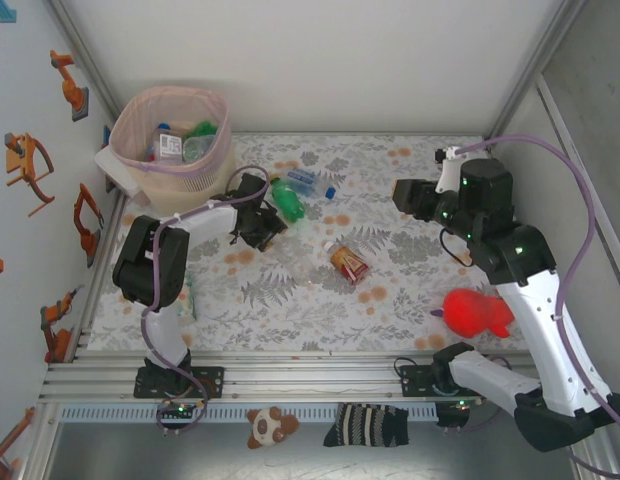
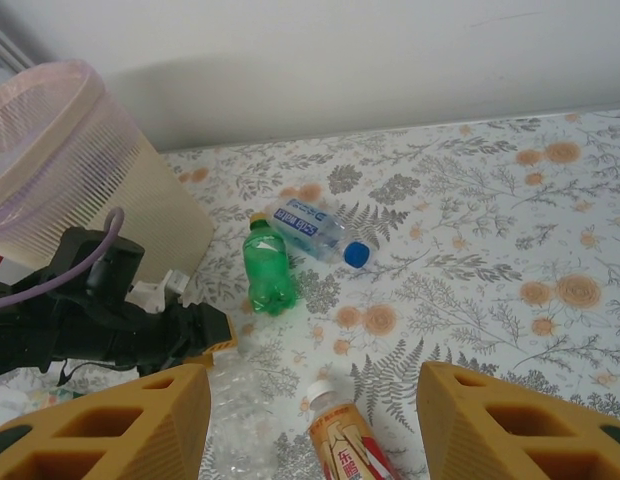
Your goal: Put the plastic bottles in the bin
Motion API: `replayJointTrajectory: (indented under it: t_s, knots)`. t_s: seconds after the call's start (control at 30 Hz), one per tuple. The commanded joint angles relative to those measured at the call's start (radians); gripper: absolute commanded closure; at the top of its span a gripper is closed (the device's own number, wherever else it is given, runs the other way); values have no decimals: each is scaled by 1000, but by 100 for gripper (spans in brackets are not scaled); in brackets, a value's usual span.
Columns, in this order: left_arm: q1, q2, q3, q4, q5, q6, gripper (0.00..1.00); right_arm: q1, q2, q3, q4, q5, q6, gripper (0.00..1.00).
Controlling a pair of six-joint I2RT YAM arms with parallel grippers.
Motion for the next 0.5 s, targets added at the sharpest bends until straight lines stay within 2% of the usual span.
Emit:
replayJointTrajectory:
  t_s: [0.0,0.2,0.47]
  knots:
    - [4,8,11,-5,4,-1,59,8,-21,9,-13,21,-7,44]
    - [6,-14,4,-11,-10,3,65,7,-27,7,-17,22,-8,44]
    - [6,-85,7,-34,-23,16,66,7,-30,12,-20,24,-8,44]
